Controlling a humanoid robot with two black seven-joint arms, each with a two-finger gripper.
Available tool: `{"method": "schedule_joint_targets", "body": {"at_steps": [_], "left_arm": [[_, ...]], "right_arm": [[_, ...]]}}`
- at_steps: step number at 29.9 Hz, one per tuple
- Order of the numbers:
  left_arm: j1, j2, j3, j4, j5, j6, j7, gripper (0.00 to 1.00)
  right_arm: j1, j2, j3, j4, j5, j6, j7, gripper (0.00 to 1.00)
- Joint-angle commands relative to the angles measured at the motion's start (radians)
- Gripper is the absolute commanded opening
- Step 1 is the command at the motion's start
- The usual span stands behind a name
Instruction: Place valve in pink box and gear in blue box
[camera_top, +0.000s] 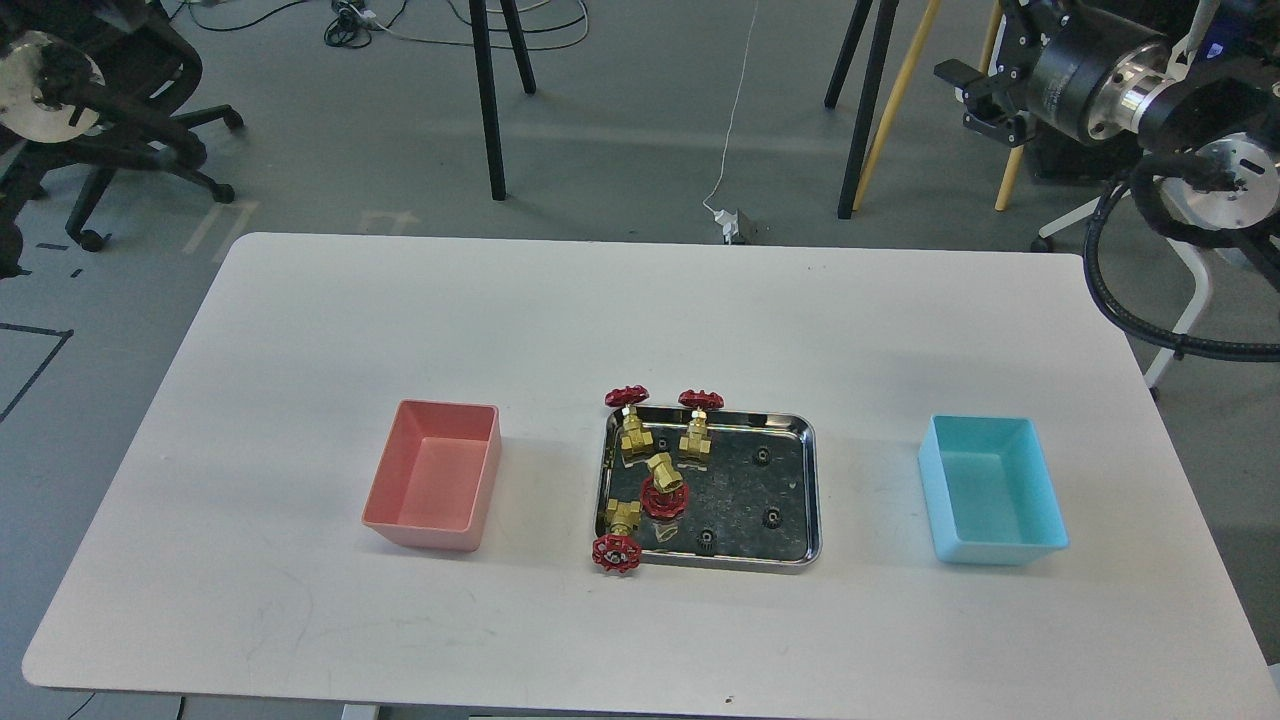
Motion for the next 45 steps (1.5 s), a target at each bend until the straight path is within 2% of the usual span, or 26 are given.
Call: {"method": "schedule_joint_targets", "body": {"at_steps": [1, 3, 7, 11, 13, 17, 21, 23, 27, 33, 34, 40, 43, 45], "left_arm": [[0.002, 0.011, -0.029, -0.001, 0.003, -0.055, -0.013, 1.0], [0.009, 0.008, -0.046, -0.001, 0.005, -0.052, -0.031, 1.0], [0.015, 0.01, -0.052, 0.022, -0.012, -0.076, -0.041, 1.0], [0.009, 0.002, -0.055, 0.105, -0.026, -0.082, -0.009, 1.0], [0.009, 0.007, -0.062, 0.124, -0.041, -0.145, -0.018, 1.0], [0.012, -0.01, -0.108, 0.258, -0.084, -0.155, -0.022, 1.0], [0.015, -0.03, -0.092, 0.268, -0.078, -0.155, -0.085, 1.0], [0.018, -0.033, -0.077, 0.266, -0.073, -0.155, -0.088, 0.99], [0.02, -0.031, 0.026, 0.236, -0.023, -0.155, -0.091, 0.94], [0.083, -0.018, 0.069, -0.035, 0.342, -0.155, -0.101, 0.9], [0.106, -0.024, 0.06, -0.077, 0.405, -0.145, -0.107, 0.9], [0.27, -0.087, 0.07, -0.278, 0.771, 0.091, -0.18, 0.9], [0.354, -0.145, 0.07, -0.291, 1.001, 0.226, -0.234, 0.9], [0.406, -0.195, 0.072, -0.288, 1.137, 0.331, -0.254, 0.9]], "right_arm": [[-0.003, 0.004, -0.002, -0.002, 0.0, 0.0, 0.0, 0.99], [-0.004, 0.005, -0.005, -0.002, 0.0, 0.0, 0.0, 0.99], [-0.004, 0.007, -0.008, -0.002, 0.0, 0.004, 0.0, 0.99], [-0.004, 0.008, 0.001, 0.006, 0.002, 0.007, 0.006, 0.99], [-0.003, 0.008, 0.006, 0.008, 0.002, 0.007, 0.009, 0.99], [-0.001, 0.007, 0.009, 0.001, 0.0, 0.0, 0.011, 0.99], [-0.003, 0.008, 0.011, 0.001, 0.0, -0.003, 0.014, 0.99], [0.0, 0.011, 0.012, 0.003, 0.0, -0.006, 0.012, 0.99], [0.009, 0.03, 0.041, 0.001, 0.0, -0.008, 0.008, 0.99], [0.017, 0.028, 0.034, -0.002, -0.003, -0.002, 0.0, 0.99], [0.017, 0.027, 0.032, -0.002, -0.006, 0.0, 0.0, 0.99], [0.016, 0.018, 0.029, -0.002, -0.012, 0.0, 0.0, 0.99], [0.017, 0.01, 0.029, -0.002, -0.012, 0.006, 0.0, 0.99], [0.02, -0.002, 0.029, -0.002, -0.014, 0.007, 0.0, 0.99]]}}
